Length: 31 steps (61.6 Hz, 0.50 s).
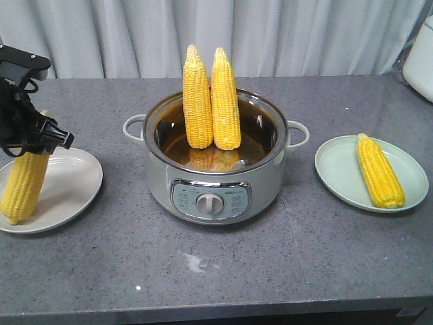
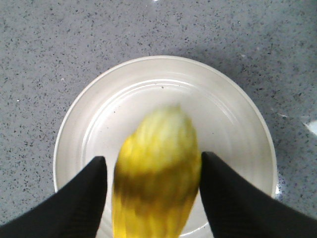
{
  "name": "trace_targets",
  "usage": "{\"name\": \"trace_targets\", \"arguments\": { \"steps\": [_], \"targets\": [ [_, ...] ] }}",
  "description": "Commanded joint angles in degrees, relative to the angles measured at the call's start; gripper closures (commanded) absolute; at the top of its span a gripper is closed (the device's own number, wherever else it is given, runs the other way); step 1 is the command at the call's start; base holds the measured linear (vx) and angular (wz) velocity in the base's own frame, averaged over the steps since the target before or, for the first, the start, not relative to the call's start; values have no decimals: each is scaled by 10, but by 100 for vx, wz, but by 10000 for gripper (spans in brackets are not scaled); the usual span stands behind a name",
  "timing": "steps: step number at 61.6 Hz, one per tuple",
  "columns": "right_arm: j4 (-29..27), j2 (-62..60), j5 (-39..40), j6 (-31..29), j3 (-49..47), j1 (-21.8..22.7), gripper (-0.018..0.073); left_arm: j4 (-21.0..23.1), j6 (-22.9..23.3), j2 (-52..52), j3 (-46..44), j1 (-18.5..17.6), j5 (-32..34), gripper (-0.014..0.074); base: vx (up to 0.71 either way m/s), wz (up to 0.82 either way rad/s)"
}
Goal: Distribute corn equally
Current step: 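Open the left gripper to lay the cob flat on the cream plate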
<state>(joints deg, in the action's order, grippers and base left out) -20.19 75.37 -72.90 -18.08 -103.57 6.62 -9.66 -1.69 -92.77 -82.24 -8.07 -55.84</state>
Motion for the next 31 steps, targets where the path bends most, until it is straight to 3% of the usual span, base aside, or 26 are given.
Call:
{"name": "trace_targets", "arguments": {
  "steps": [1, 31],
  "targets": [
    [-11, -10, 26, -3, -14, 2, 568, -4, 12, 21, -16, 1, 14, 133, 0, 0],
    [-11, -10, 26, -3, -14, 2, 568, -4, 13, 23, -16, 1, 14, 113, 0, 0]
  ]
}}
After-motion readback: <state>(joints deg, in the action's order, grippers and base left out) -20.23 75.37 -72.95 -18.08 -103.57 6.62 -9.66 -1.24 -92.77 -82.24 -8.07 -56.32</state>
